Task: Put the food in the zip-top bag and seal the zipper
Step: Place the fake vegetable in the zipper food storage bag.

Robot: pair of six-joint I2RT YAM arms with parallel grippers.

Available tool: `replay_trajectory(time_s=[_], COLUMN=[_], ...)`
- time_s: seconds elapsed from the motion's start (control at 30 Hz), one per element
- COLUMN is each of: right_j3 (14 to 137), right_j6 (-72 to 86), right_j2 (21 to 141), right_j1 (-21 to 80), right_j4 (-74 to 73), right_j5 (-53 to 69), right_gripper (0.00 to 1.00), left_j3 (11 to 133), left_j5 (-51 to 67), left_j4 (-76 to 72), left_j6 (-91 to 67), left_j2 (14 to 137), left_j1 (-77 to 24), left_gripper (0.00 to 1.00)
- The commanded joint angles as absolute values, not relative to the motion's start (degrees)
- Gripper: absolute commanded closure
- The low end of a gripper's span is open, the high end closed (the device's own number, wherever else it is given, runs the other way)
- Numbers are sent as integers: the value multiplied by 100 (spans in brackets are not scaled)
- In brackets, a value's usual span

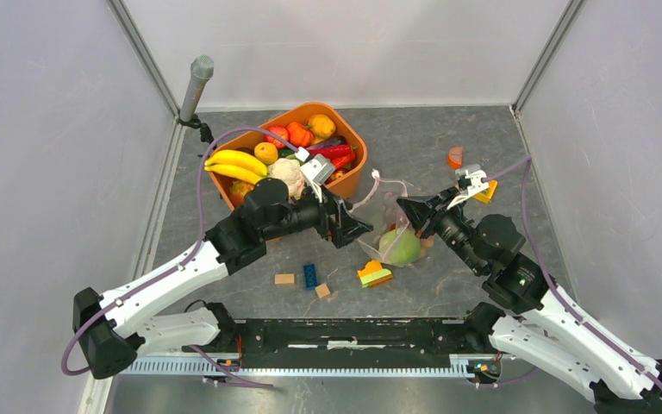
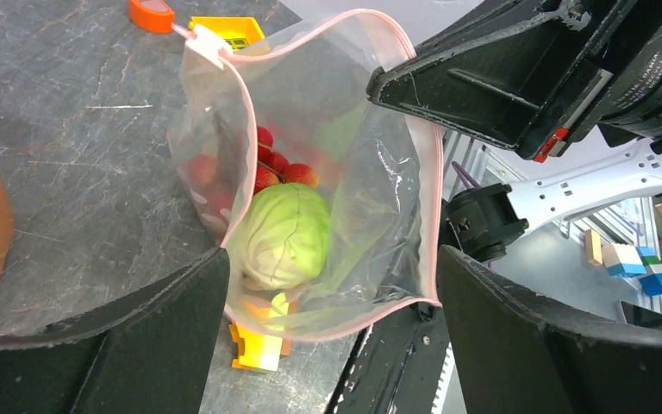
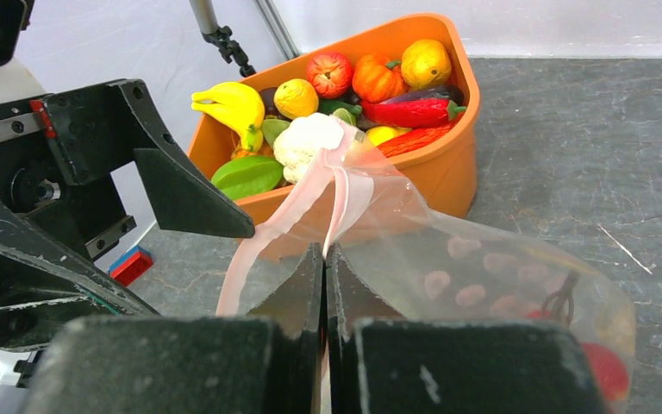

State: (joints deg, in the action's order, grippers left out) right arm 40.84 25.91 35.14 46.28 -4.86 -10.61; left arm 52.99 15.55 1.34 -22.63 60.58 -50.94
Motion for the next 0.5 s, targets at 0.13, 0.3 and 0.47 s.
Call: replay_trajectory(time_s=[0.13,0.3,0.47], right_j3=[4087,4053,4050], right_j6=[2640,2645,2621], right_j2=[3410,3359,3368], right_j1=[4649,4649,4649], right_j4=[-247,-254,-280], right_j5=[-1153,-1165,-1182], right_gripper=[100,100,100], left_j3=[5443,5283,4995], left_j5=[1582,1029,-601], left_j4=[97,120,395], left_j6=[-1996,-1887,-1914], left_j2=[5809,5476,5100], left_j1=[-5115,-5115,-5105], left_gripper=[5,4,3])
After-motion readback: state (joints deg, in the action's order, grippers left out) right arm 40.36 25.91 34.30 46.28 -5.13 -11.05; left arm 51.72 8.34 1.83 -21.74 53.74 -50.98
